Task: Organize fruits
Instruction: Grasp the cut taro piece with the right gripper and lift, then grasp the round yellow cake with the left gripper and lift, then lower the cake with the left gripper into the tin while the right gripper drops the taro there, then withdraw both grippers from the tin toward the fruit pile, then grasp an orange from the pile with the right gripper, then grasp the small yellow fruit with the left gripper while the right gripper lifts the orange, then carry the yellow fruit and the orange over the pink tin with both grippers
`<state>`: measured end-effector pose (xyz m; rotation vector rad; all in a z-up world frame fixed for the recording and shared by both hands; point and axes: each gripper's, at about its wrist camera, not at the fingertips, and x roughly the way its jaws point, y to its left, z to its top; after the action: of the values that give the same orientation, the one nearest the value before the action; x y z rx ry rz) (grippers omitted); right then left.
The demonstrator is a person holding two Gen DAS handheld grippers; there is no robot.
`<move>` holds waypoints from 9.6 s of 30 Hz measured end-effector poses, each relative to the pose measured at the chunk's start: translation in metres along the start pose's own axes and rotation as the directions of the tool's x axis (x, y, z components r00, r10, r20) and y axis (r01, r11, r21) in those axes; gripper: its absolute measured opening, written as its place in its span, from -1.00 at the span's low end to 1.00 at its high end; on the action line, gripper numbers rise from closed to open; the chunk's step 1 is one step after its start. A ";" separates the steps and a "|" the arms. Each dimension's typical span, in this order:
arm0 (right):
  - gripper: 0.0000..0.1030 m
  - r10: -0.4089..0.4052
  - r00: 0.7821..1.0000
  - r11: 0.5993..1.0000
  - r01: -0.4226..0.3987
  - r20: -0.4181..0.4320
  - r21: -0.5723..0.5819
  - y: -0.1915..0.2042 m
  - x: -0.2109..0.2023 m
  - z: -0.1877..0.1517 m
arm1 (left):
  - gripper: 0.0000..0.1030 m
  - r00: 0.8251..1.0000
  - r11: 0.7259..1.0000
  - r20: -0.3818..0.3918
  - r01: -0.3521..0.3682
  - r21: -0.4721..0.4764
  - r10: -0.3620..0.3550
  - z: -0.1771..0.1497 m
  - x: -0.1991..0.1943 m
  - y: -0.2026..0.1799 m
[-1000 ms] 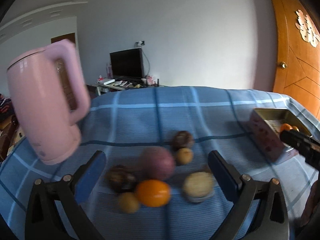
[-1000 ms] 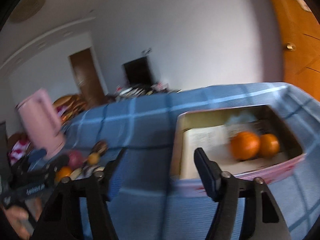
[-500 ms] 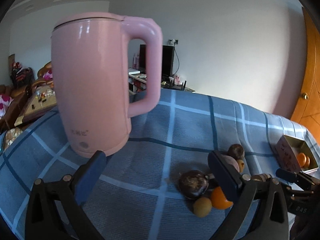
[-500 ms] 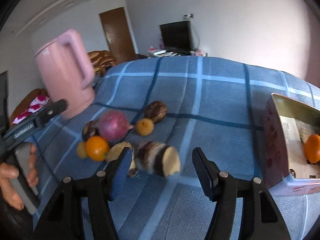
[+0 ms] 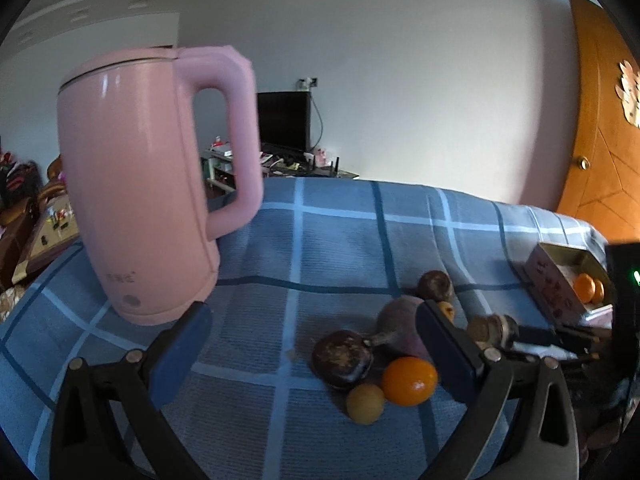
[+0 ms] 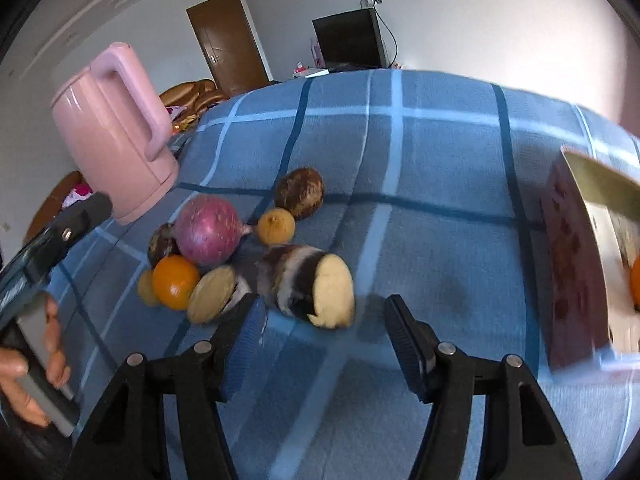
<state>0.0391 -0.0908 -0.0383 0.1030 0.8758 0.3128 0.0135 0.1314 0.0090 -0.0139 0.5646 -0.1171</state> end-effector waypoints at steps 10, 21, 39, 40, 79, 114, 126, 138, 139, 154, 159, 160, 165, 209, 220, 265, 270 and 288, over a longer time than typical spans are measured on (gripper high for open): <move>-0.15 0.058 0.998 0.998 -0.058 -0.013 0.001 -0.004 0.011 0.010 | 1.00 0.995 0.991 -0.010 0.099 0.085 -0.099 -0.004 -0.002 -0.021; -0.18 -0.034 0.981 0.999 0.038 0.192 -0.017 -0.018 -0.051 0.009 | 0.56 0.938 0.921 -0.111 0.344 0.182 -0.328 -0.014 0.004 -0.075; -0.17 -0.069 0.974 0.998 0.067 0.216 0.018 -0.051 -0.079 0.004 | 0.12 0.952 0.945 -0.227 0.253 0.206 -0.205 -0.017 0.043 -0.111; -0.17 -0.069 0.974 0.998 0.067 0.216 0.018 -0.050 -0.078 0.003 | 0.21 0.952 0.945 -0.229 0.253 0.206 -0.205 -0.017 0.043 -0.112; -0.17 -0.101 0.918 0.994 0.080 0.384 0.072 -0.090 -0.127 0.005 | -0.18 0.968 0.963 -0.026 0.249 0.098 -0.248 0.007 0.002 -0.139; -0.17 -0.313 0.933 0.936 0.272 0.175 0.222 -0.261 -0.096 0.009 | -0.18 0.936 0.922 -0.195 0.331 0.203 -0.293 0.011 0.090 -0.337; -0.04 -0.282 0.941 0.944 0.236 0.190 0.230 -0.258 -0.096 0.008 | 0.14 0.946 0.920 -0.189 0.305 0.246 -0.263 0.008 0.086 -0.344; 0.31 -0.328 0.873 0.914 0.197 0.362 0.354 -0.264 -0.141 0.005 | 0.95 0.976 0.951 0.011 0.211 0.228 -0.219 0.010 0.050 -0.324; 0.31 -0.342 0.867 0.908 0.207 0.363 0.363 -0.265 -0.144 0.005 | 0.95 0.977 0.955 0.011 0.205 0.213 -0.212 0.011 0.050 -0.318; 0.31 -0.413 0.771 0.906 0.294 0.485 0.305 -0.229 -0.156 -0.011 | 0.95 0.997 0.994 0.069 0.009 0.109 -0.017 0.002 0.032 -0.237; 0.31 -0.483 0.703 0.874 0.361 0.521 0.324 -0.213 -0.166 -0.021 | 0.95 0.997 0.995 0.072 0.006 0.097 -0.013 0.000 0.030 -0.230; 0.31 -0.494 0.691 0.869 0.371 0.527 0.328 -0.211 -0.168 -0.024 | 0.95 0.997 0.994 0.074 0.006 0.106 -0.014 0.000 0.029 -0.231; 0.32 -0.481 0.716 0.870 0.318 0.506 0.376 -0.209 -0.177 -0.036 | 0.95 0.996 0.987 0.088 0.018 0.161 -0.032 -0.004 0.021 -0.238; 0.31 -0.052 0.952 0.997 0.033 0.301 0.069 0.021 -0.052 -0.012 | 0.95 0.987 0.988 -0.047 -0.156 0.005 0.156 0.002 0.020 0.023; -0.10 0.109 0.992 0.993 -0.106 0.066 -0.049 0.074 0.009 -0.007 | 0.83 0.974 0.973 -0.130 -0.200 -0.117 0.184 0.002 0.020 0.075; -0.26 0.051 0.974 0.999 -0.049 0.221 -0.016 0.026 -0.042 -0.012 | -0.44 0.918 0.947 -0.354 0.258 0.190 -0.179 -0.034 0.038 -0.008; -0.26 0.026 0.955 0.999 -0.012 0.296 -0.048 0.025 -0.054 -0.011 | -0.44 0.924 0.938 -0.271 0.316 0.143 -0.270 -0.026 0.019 0.001; -0.26 0.041 0.915 0.999 -0.026 0.401 -0.041 -0.030 -0.096 -0.013 | -0.44 0.963 0.957 0.024 0.265 0.121 -0.270 -0.006 -0.017 -0.081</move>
<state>-0.0214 -0.1501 0.0180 0.1440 0.4596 0.3244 -0.0124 0.0535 0.0169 0.0217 0.5122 -0.4131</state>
